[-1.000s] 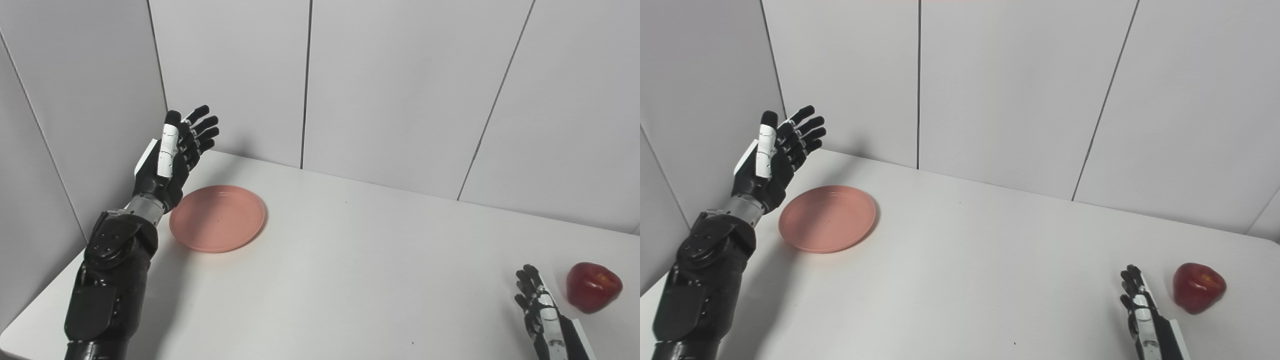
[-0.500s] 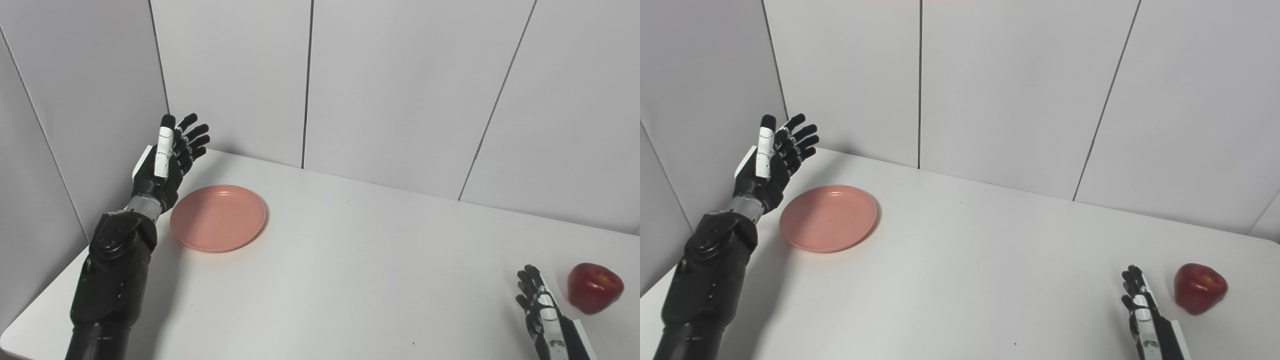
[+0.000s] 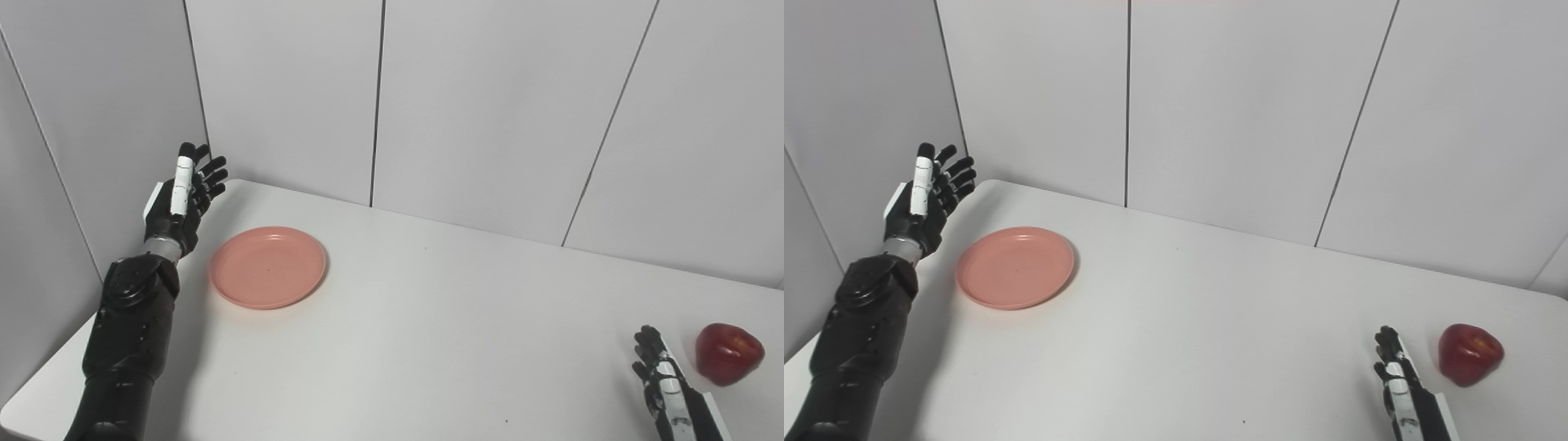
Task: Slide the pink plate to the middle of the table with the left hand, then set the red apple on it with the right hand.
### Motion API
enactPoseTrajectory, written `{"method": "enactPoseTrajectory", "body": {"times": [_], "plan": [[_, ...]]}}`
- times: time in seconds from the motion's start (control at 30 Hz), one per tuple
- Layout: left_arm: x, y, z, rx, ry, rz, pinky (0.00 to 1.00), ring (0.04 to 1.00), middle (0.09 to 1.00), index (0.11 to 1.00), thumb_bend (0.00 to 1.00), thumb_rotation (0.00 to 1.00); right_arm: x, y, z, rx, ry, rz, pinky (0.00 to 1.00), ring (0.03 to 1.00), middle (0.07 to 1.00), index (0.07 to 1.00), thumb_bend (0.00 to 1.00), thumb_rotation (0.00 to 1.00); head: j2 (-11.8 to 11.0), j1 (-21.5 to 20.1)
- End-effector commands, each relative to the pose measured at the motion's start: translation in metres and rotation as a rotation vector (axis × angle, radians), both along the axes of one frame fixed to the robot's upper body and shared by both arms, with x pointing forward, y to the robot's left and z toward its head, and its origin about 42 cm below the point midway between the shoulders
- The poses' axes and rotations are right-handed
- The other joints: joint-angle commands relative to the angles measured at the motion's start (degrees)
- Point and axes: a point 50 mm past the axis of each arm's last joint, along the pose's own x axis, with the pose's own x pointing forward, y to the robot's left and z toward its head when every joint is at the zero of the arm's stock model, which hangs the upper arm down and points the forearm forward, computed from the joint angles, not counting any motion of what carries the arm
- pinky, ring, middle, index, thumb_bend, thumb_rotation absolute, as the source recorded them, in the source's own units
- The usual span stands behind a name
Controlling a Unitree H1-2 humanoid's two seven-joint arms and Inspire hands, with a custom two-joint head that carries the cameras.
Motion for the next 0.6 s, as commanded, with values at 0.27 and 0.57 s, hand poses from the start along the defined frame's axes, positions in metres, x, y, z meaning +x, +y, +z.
{"method": "enactPoseTrajectory", "body": {"times": [0.27, 0.57], "plan": [[0.014, 0.028, 0.018, 0.05, -0.078, -0.007, 0.85, 0.861, 0.878, 0.94, 0.89, 0.92, -0.011, 0.005, -0.016, 0.028, 0.038, 0.004, 1.0, 1.0, 0.959, 0.956, 0.72, 0.93, 0.6, -0.25], [0.013, 0.037, -0.007, 0.018, -0.052, -0.019, 0.9, 0.879, 0.889, 0.967, 0.88, 0.91, -0.012, 0.004, -0.015, 0.033, 0.034, 0.009, 1.0, 1.0, 0.96, 0.958, 0.72, 0.91, 0.88, -0.1]]}}
